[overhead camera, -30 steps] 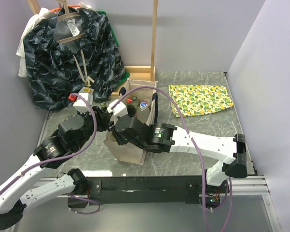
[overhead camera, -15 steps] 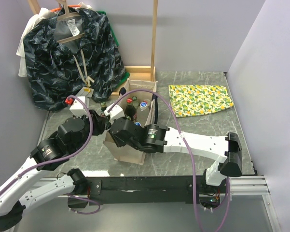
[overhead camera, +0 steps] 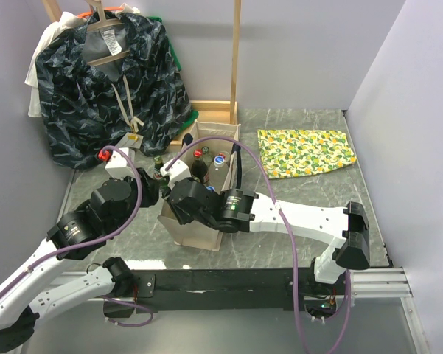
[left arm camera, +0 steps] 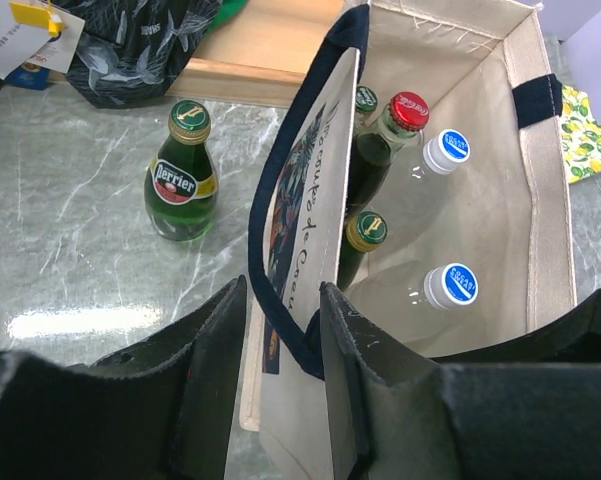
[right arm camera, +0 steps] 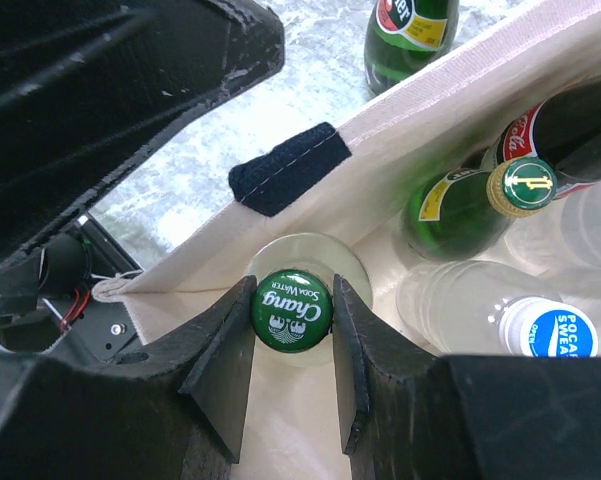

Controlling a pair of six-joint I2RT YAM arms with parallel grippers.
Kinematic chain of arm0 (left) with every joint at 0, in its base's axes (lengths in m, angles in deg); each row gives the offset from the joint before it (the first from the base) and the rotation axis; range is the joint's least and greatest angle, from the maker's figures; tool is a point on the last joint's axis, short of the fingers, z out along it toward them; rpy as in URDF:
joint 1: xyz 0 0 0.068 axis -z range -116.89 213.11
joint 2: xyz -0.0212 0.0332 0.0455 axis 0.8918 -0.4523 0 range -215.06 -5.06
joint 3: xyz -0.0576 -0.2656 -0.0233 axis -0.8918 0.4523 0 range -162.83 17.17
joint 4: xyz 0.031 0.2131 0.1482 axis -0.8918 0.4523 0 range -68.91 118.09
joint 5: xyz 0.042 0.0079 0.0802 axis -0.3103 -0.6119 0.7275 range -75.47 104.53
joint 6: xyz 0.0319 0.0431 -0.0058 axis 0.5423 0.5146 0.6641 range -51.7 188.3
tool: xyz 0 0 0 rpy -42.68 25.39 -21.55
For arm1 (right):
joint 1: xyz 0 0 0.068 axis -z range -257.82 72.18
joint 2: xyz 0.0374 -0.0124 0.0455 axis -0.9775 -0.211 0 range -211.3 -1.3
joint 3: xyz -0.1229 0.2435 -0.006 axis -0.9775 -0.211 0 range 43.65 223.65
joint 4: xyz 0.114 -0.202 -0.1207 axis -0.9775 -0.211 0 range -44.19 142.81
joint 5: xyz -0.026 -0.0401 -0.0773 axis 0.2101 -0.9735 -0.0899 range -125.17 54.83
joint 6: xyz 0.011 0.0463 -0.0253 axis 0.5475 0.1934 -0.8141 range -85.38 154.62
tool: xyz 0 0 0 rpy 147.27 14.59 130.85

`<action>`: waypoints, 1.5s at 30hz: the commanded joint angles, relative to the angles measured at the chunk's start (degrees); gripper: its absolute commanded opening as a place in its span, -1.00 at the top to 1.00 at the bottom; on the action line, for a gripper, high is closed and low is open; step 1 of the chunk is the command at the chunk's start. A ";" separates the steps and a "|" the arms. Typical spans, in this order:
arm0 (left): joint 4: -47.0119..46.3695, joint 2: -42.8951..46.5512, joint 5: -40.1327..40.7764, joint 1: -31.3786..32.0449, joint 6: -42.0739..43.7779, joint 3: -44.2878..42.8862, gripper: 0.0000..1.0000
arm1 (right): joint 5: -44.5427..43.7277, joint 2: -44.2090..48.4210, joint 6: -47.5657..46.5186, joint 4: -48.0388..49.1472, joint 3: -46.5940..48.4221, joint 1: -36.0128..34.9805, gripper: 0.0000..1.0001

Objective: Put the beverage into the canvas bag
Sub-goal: Place the drink in the canvas bag.

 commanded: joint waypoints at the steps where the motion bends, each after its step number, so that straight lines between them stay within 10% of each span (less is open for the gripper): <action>1: -0.22 -0.28 1.45 -0.02 -0.63 -1.21 0.18 | 3.02 0.64 2.62 8.44 0.02 -0.08 1.00; 45: -1.71 -1.25 3.65 -0.02 -0.02 -0.33 -0.18 | 5.48 -7.88 6.66 4.22 0.10 2.64 1.00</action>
